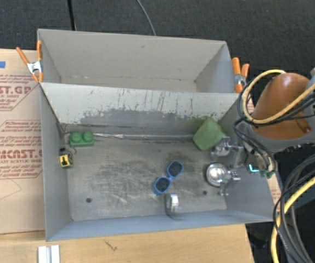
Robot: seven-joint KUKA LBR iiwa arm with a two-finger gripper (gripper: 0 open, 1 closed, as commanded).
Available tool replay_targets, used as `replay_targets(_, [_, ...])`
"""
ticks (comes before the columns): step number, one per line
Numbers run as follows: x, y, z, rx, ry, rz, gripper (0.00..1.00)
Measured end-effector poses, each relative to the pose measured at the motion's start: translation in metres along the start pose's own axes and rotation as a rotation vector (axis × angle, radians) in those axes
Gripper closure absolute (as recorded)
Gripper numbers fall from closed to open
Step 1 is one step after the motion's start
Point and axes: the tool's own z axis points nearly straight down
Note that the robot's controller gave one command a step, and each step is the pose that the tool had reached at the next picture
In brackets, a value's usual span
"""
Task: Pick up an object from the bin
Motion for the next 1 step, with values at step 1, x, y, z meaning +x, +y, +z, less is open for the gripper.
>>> replay_targets(1, [-0.0021,0.0007,-0.0037,0.001,-0.007,-0.002,1.0])
